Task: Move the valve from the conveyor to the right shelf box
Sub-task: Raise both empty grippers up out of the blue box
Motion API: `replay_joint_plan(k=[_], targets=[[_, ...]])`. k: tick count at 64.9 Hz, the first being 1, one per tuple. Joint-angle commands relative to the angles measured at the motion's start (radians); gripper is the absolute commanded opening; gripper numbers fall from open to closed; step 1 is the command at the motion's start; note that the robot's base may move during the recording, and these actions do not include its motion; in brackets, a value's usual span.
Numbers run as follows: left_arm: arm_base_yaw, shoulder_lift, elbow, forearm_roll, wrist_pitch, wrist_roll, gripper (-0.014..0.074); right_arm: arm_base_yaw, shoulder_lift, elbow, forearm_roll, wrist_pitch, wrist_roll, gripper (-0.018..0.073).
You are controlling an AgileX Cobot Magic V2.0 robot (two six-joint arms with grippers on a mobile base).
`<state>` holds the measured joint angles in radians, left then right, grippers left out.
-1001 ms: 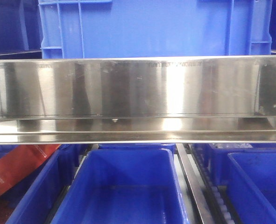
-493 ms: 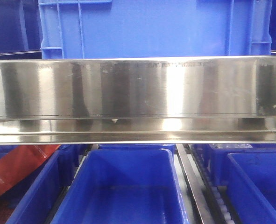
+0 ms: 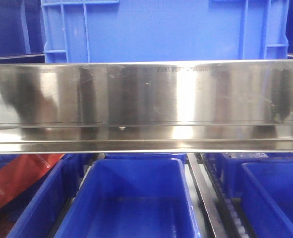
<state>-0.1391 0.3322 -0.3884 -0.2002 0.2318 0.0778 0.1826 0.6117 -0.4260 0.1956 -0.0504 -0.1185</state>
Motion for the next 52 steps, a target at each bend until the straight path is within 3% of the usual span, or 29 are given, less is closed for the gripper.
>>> replay_joint_plan(k=[1,12,22,52], targets=[[0.052,-0.059,0.023,0.000,0.029,0.000,-0.0111,-0.041,-0.047,0.032,0.036,-0.036,-0.003,-0.0168],[0.123,-0.135,0.026,0.000,0.092,0.000,-0.0111,-0.063,-0.106,0.039,0.036,-0.018,-0.003,-0.0168],[0.157,-0.165,0.026,0.000,0.076,0.000,-0.0111,-0.063,-0.144,0.039,0.036,-0.018,-0.003,-0.0168],[0.157,-0.166,0.026,0.000,0.015,0.000,-0.0111,-0.063,-0.146,0.039,0.036,-0.022,-0.003,-0.0168]])
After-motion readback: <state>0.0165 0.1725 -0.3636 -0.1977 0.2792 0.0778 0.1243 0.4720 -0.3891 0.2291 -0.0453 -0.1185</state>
